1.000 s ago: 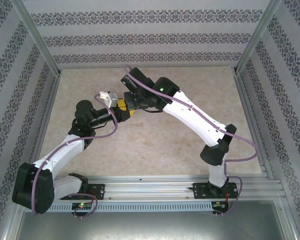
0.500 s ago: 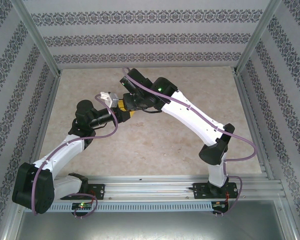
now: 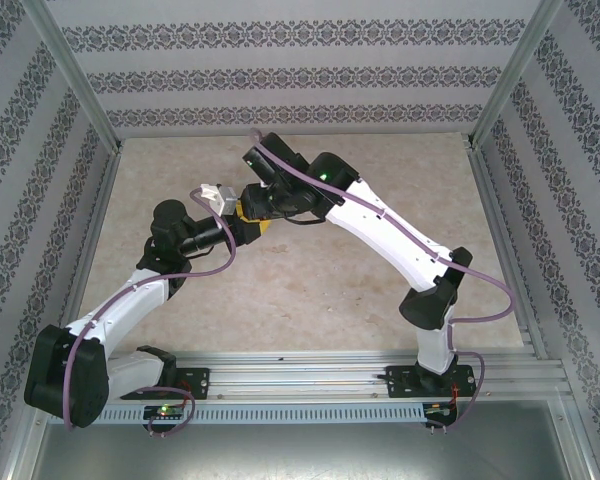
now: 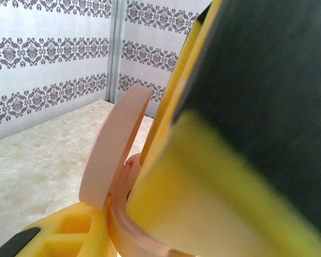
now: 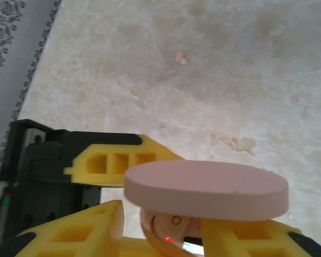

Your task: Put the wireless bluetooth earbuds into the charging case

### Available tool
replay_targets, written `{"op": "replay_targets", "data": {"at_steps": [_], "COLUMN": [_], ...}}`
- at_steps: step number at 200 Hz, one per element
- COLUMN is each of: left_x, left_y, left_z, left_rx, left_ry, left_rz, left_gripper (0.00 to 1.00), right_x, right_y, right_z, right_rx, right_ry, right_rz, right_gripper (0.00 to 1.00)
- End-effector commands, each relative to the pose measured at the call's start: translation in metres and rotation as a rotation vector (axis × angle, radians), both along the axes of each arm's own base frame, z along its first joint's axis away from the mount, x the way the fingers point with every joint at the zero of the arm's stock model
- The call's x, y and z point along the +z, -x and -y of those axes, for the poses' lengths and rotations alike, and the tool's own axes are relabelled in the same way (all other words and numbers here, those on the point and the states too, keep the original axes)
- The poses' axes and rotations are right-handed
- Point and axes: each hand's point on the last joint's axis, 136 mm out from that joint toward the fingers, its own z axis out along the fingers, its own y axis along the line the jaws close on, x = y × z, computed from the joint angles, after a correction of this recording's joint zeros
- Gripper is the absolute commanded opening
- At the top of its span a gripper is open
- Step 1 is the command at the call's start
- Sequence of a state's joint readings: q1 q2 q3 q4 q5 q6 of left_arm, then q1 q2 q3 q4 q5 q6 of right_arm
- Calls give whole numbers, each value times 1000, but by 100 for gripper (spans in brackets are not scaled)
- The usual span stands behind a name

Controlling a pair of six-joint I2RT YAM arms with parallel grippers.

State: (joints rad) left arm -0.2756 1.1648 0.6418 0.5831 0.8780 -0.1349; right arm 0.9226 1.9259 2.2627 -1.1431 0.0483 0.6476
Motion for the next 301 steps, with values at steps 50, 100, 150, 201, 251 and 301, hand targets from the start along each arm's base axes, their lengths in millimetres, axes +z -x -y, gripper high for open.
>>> {"op": "replay_targets", "data": {"at_steps": [50, 100, 150, 201, 251, 301], "left_x": [4, 3, 11, 11, 1, -15], "left_y": [-22, -47, -81, -110, -125, -131], "left_z": [-14, -50, -101, -138, -156, -160], "left_rx": [25, 103, 224, 313, 371, 386], "left_ry": [84, 151, 227, 275, 265, 261], "left_rz": [-52, -83, -79, -72, -80, -106], "left_gripper": [25, 25, 23, 21, 21, 21], "right_x": [51, 30, -26, -91, -154, -212], "right_y": [3, -24, -72, -125, -172, -191], "right_z": [-1, 30, 43, -7, -63, -104], "right_rx": [10, -85, -166, -113, -90, -116], "right_ry": [-323, -285, -196, -130, -71, -105], "right_rz": [5, 8, -7, -43, -21, 42], "right_gripper": [42, 42, 38, 38, 32, 38]}}
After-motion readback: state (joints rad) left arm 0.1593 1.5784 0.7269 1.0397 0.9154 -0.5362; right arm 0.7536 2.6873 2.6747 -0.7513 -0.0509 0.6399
